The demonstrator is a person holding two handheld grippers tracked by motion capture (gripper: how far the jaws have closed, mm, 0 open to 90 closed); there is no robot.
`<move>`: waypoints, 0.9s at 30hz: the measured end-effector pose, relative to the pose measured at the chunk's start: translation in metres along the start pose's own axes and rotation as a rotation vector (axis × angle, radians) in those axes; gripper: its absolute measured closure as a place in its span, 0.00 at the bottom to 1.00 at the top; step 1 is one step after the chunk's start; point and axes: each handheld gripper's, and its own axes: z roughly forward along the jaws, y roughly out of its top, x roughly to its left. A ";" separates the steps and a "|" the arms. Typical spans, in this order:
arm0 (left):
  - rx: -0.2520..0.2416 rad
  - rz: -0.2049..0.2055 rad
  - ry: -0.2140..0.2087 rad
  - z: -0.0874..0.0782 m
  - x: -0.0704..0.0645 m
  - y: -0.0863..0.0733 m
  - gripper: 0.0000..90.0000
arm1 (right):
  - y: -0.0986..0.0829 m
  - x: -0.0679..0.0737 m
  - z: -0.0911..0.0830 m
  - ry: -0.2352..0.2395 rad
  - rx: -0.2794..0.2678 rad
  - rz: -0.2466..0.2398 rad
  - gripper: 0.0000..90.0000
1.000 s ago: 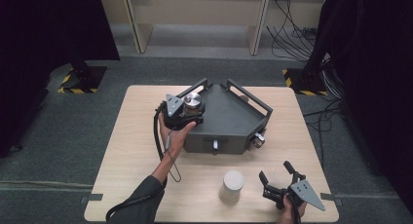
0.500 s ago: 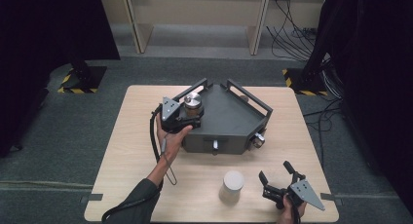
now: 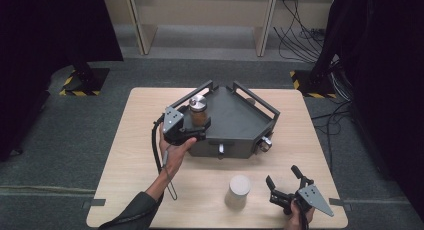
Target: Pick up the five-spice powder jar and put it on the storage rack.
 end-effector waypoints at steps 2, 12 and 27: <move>0.000 0.004 0.000 -0.002 0.000 0.000 0.00 | 0.000 0.000 0.000 0.001 -0.002 0.000 0.01; -0.028 -0.014 -0.048 -0.030 0.002 -0.011 0.00 | 0.000 0.000 0.000 -0.001 -0.001 0.000 0.01; -0.087 -0.001 -0.103 -0.067 0.004 -0.034 0.00 | 0.000 0.001 -0.001 -0.003 0.001 -0.006 0.01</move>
